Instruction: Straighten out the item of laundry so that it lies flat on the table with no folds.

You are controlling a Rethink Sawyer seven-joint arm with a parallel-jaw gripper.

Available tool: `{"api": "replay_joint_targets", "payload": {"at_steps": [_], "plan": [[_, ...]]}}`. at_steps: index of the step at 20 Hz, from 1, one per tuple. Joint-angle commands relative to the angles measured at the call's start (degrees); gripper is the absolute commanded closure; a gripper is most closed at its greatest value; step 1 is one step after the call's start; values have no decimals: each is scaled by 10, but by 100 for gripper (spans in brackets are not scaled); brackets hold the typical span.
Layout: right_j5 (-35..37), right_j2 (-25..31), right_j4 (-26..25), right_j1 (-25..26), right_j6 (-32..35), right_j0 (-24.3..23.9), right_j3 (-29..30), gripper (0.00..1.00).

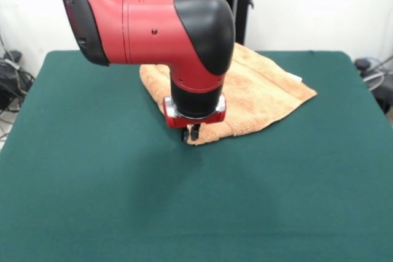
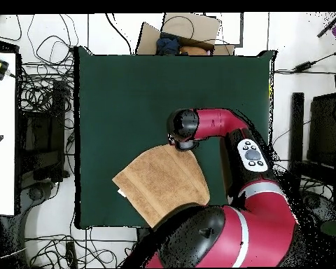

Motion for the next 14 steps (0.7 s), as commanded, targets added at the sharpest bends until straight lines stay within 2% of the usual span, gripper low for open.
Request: {"api": "replay_joint_targets", "payload": {"at_steps": [1, 11, 14], "plan": [[3, 20, -25, -8, -50, 15, -8, 100], [20, 26, -19, -9, -59, 15, -27, 100], [66, 28, -15, -7, -71, 28, -62, 100]]}}
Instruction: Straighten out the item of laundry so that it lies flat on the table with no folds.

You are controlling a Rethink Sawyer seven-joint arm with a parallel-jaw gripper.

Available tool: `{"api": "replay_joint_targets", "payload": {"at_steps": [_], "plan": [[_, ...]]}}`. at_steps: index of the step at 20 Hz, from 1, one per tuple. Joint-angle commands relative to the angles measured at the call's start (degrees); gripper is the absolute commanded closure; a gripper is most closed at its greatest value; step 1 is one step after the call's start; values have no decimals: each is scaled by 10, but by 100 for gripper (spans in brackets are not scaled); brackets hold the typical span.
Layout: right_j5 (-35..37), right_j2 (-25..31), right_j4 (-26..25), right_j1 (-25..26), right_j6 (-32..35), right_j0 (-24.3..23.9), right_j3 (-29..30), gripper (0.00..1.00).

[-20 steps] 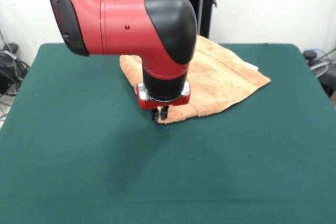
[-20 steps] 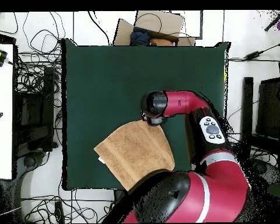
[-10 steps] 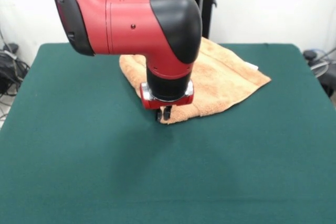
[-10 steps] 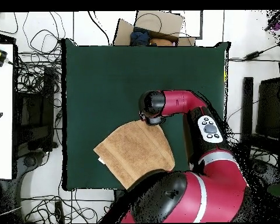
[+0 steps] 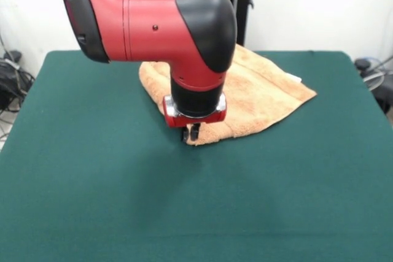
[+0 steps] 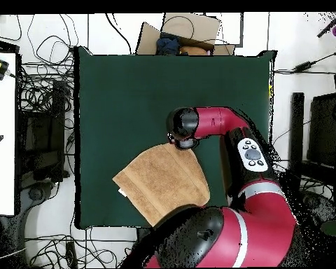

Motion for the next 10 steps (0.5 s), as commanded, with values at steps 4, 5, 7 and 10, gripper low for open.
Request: {"api": "replay_joint_targets", "payload": {"at_steps": [4, 5, 7, 10], "plan": [[135, 29, -12, -14, -88, 43, -104, 100], [149, 30, -11, -14, -90, 45, -115, 100], [171, 32, -11, -13, -92, 48, -132, 100], [192, 34, -14, -13, -93, 53, -150, 100]]}}
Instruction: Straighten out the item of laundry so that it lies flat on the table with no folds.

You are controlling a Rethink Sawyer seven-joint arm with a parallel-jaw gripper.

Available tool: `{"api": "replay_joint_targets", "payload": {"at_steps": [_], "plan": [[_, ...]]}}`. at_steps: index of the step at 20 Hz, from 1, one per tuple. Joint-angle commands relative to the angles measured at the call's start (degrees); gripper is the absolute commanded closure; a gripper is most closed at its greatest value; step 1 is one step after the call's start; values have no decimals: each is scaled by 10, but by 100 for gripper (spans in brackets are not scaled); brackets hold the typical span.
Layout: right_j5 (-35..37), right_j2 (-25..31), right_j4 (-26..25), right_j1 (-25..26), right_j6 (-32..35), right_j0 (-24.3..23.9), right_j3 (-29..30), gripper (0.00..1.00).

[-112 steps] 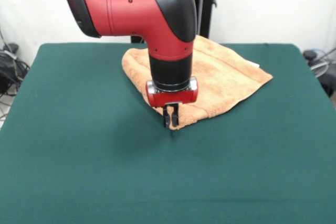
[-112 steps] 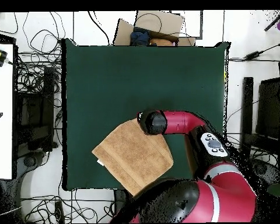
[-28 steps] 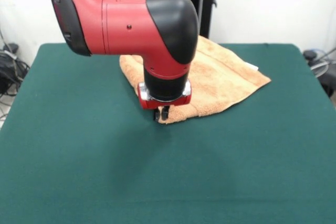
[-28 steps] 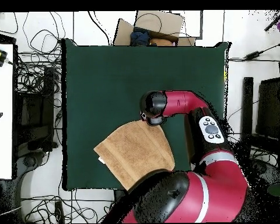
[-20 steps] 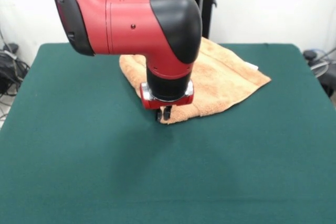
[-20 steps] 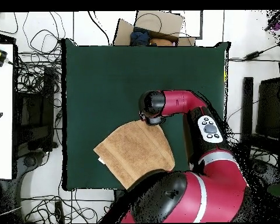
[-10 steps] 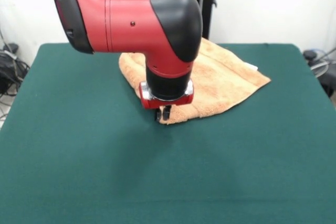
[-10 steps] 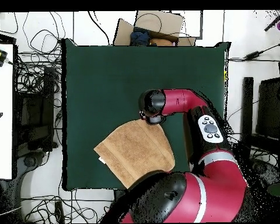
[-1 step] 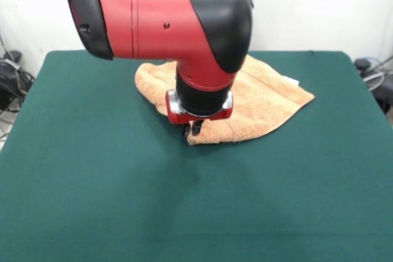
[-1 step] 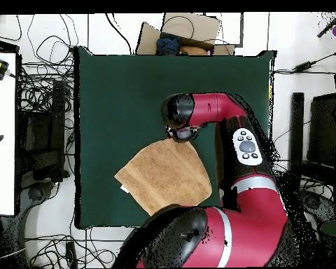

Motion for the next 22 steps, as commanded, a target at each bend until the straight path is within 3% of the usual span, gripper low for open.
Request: {"api": "replay_joint_targets", "payload": {"at_steps": [1, 6, 13, 22], "plan": [[73, 34, -14, -9, -93, 23, -81, 100], [34, 38, -16, 0, -87, 14, -64, 100], [-66, 45, -29, 55, -80, -1, -54, 100], [-153, 30, -31, 65, -64, -11, -8, 100]]}}
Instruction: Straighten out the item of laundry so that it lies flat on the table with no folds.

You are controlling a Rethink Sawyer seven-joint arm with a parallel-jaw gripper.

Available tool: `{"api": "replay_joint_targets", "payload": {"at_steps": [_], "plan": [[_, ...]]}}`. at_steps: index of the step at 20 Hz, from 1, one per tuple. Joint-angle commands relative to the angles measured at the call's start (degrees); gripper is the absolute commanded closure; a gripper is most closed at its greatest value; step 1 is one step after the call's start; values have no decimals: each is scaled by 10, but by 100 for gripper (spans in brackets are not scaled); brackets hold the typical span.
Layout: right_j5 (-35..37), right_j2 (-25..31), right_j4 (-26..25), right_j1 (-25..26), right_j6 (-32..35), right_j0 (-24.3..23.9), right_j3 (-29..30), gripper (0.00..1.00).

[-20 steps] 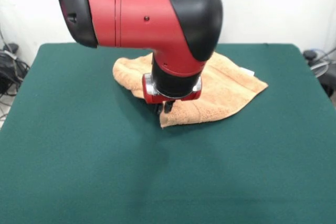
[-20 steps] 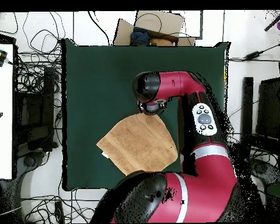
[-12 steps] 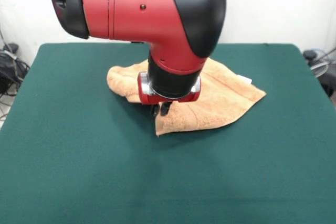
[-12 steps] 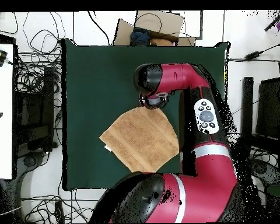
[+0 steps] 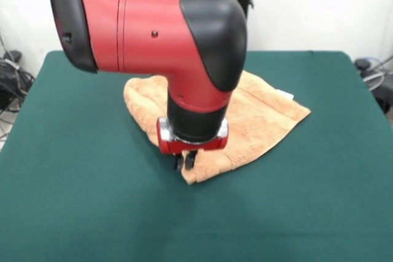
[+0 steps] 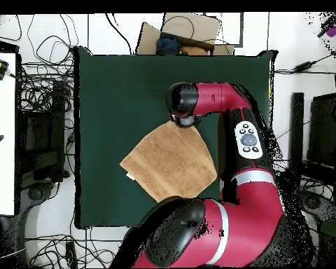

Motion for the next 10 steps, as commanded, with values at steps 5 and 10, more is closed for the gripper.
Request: {"api": "replay_joint_targets", "payload": {"at_steps": [5, 10], "plan": [[-92, 14, -33, 16, -51, -5, 77, 100], [-105, -14, -40, -11, -17, 6, 111, 100]]}}
